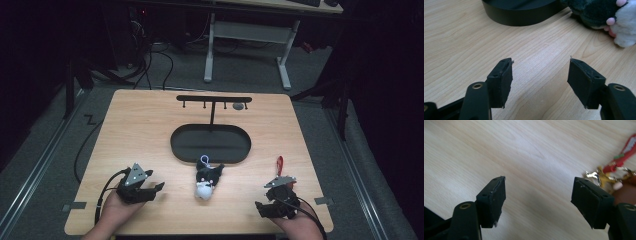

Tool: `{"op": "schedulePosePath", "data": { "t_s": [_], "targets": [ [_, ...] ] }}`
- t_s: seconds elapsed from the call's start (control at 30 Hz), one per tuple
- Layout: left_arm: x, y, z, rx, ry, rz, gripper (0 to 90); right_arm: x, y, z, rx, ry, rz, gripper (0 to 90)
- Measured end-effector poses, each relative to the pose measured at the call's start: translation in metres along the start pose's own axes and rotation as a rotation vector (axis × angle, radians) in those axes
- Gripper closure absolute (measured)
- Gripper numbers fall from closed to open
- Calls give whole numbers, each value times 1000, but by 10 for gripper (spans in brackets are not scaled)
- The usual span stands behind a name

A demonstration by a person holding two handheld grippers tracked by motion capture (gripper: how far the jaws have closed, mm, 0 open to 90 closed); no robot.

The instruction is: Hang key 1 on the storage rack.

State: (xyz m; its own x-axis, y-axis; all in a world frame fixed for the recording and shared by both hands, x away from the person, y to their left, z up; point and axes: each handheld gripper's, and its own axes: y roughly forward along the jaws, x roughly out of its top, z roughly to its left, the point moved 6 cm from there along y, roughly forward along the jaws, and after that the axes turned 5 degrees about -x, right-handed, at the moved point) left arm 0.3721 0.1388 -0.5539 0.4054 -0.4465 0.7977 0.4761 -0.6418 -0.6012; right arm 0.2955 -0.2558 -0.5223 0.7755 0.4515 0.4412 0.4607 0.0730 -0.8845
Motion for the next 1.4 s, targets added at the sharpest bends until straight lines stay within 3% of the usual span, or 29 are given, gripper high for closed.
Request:
{"op": "schedulePosePath", "data": {
  "t_s": [0.33, 0.57, 0.77, 0.97, 1.17, 1.4],
  "targets": [
    [-2, 1, -1, -6, 1, 13, 355, -17, -8, -30, -11, 95, 39, 296],
    [-3, 2, -2, -11, 7, 19, 352, -23, -10, -43, -23, 121, 77, 307],
    [-2, 2, -2, -15, 8, 18, 342, -26, -13, -45, -28, 119, 102, 291],
    [-2, 2, -3, -17, 10, 22, 339, -24, -11, -48, -18, 140, 103, 244],
    [-1, 3, -4, -19, 13, 22, 335, -14, -6, -59, -12, 224, 134, 363],
    [-1, 2, -3, -13, 25, 22, 333, -9, 6, -70, -17, 275, 184, 370]
  ]
}}
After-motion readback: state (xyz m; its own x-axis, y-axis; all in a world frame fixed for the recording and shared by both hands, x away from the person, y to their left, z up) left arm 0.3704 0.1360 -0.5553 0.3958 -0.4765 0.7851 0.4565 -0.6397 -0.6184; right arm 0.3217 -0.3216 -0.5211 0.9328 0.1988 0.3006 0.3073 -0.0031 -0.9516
